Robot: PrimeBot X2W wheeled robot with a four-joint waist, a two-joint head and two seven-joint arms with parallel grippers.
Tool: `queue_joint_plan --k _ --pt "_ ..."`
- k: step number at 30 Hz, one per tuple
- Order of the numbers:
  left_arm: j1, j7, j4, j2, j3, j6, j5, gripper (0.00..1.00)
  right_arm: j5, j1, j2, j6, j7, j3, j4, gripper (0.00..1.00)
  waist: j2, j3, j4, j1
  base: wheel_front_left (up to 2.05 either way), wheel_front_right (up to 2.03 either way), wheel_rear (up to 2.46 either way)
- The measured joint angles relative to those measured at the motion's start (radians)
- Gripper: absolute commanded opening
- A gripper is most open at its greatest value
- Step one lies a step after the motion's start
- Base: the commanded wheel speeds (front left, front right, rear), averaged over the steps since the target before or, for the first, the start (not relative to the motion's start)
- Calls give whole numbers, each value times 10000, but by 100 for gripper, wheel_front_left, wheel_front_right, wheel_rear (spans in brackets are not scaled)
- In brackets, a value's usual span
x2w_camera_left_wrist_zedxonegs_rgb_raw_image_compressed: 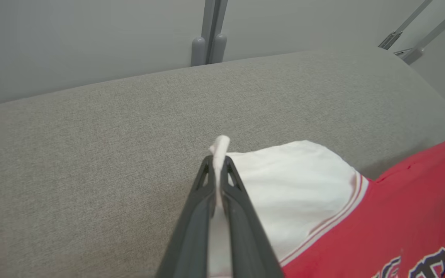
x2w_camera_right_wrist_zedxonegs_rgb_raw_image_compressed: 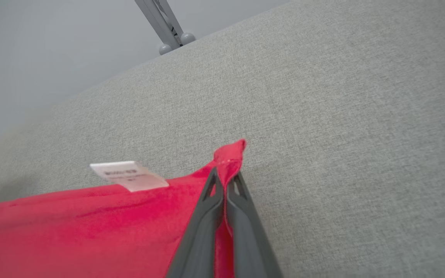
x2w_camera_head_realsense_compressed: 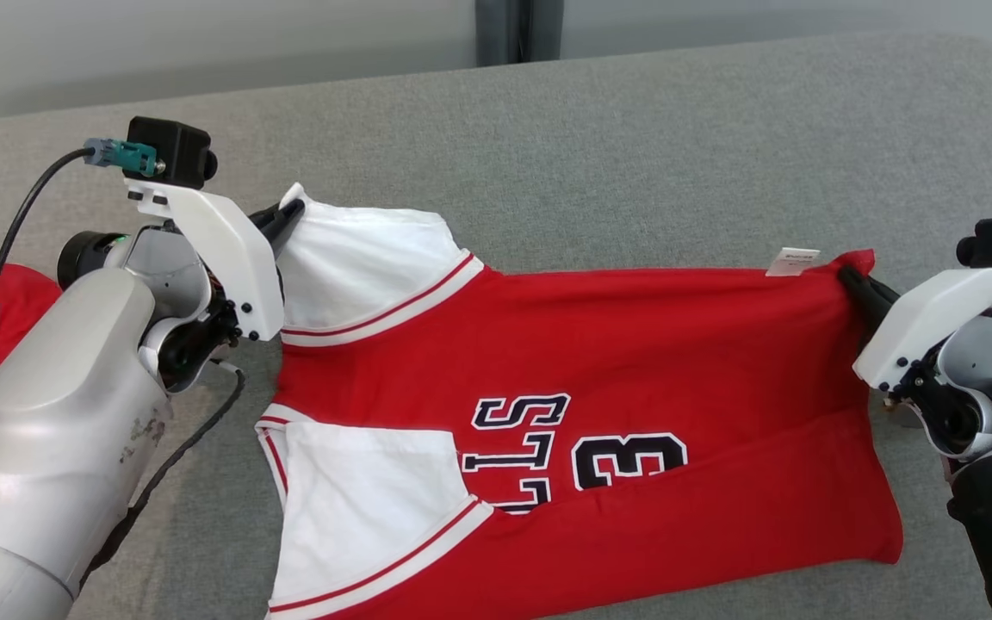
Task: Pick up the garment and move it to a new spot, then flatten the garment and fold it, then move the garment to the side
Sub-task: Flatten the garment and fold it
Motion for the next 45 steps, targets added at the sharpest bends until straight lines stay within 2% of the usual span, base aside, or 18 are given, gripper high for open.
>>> queue_joint_plan --k 5,9,16,21,25,31,38,45 --pt "453 282 -355 79 -25 -2 -288 0 59 183 -82 0 -25 10 169 0 0 -499 190 0 0 0 0" --pt "964 955 -926 203 -23 -29 -798 0 194 368 -148 0 270 290 144 0 0 -867 270 0 0 0 0" --pt "2106 2568 -2667 989 -244 67 -1526 0 362 764 -646 0 924 629 -12 0 0 -1439 316 0 0 0 0" --pt "2995 3312 -4316 1576 -263 631 -2061 0 362 1018 -1005 0 1352 825 -244 0 0 -1650 407 0 0 0 0" --pt "3890 3862 -5791 2282 -401 1198 -2336 0 466 1239 -1480 0 1896 1246 -625 0 0 -1635 500 0 0 0 0" --pt "4706 4328 -7346 2794 -639 1801 -2500 0 1091 1439 -1887 0 2794 1837 -1377 0 0 -1563 586 0 0 0 0" --pt "5219 4449 -8159 3164 -690 2303 -2623 0 1515 1769 -2343 0 4293 1960 -1856 0 0 -1597 662 0 0 0 0" --pt "5683 4401 -8445 3160 -788 2449 -2736 0 1415 2215 -2479 -2 5110 1808 -2322 0 0 -1626 620 0 0 0 0"
